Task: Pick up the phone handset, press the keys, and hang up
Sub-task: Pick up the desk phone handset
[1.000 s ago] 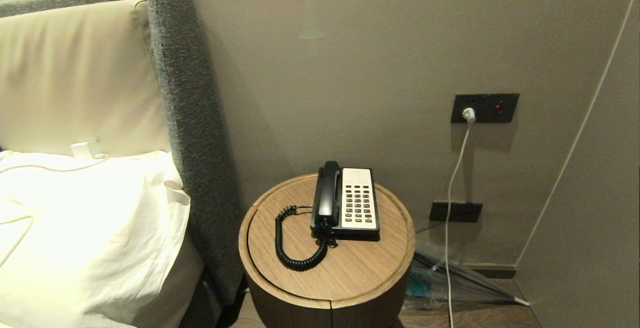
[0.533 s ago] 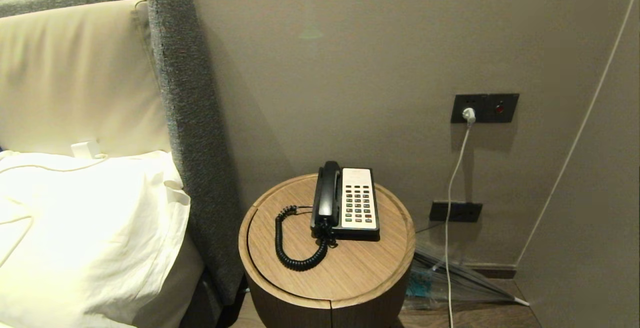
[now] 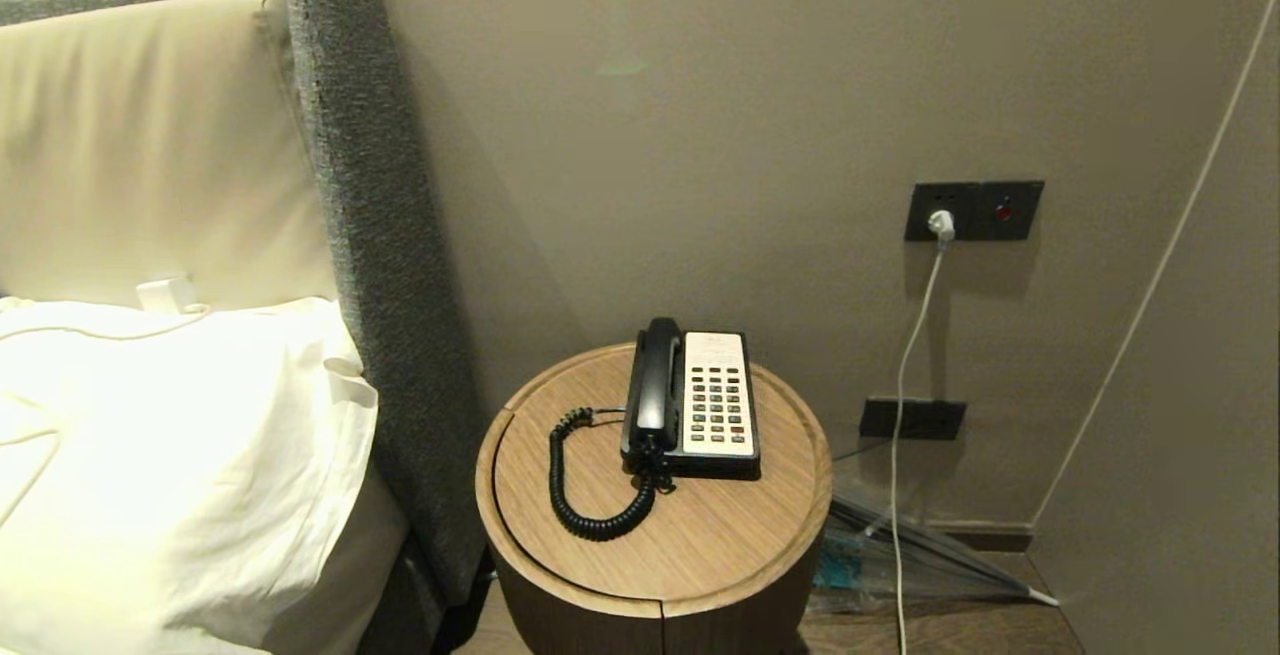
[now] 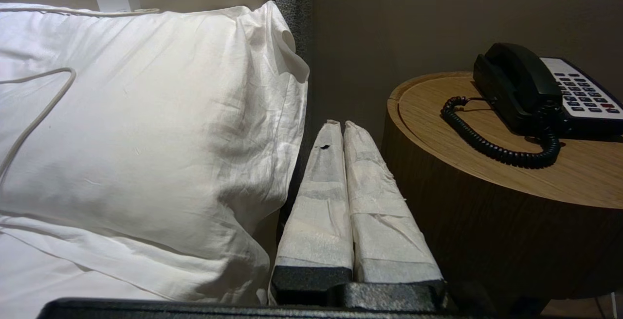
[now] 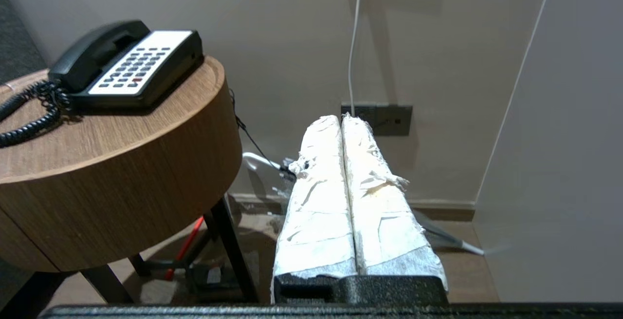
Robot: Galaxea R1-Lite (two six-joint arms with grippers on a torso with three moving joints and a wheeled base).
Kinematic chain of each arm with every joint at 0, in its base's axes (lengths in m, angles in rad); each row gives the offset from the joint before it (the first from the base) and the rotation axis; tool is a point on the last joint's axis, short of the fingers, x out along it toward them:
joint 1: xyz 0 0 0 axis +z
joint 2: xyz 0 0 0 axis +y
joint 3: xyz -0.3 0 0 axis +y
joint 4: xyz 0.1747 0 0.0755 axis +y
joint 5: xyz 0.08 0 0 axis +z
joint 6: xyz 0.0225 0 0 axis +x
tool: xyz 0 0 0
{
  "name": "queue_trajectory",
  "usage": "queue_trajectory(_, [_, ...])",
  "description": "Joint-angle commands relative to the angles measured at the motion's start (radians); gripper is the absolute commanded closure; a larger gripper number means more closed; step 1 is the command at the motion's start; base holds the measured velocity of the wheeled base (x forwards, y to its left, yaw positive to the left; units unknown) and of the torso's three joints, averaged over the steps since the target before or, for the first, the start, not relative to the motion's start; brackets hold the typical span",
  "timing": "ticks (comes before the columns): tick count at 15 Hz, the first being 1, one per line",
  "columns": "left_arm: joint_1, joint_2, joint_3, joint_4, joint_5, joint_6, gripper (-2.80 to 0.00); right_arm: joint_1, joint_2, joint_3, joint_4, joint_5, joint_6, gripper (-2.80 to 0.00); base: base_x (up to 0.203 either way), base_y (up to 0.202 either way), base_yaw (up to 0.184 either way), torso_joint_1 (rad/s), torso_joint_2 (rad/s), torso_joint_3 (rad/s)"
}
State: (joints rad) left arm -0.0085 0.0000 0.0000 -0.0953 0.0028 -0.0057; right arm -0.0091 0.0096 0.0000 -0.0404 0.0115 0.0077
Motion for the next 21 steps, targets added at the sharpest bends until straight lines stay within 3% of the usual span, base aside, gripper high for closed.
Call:
queue_trajectory(1, [0.001, 0.002, 0.040, 0.000, 0.000, 0.000, 0.00, 0.000, 0.000, 0.016, -0.001, 0.001, 0.000, 0.00, 0.000, 0.000, 0.000, 0.002, 0.00, -0.172])
queue_trajectory(21, [0.001, 0.001, 0.040, 0.000, 0.000, -0.007, 0.00, 0.000, 0.001, 0.017, -0.001, 0.001, 0.000, 0.00, 0.000, 0.000, 0.000, 0.002, 0.00, -0.195])
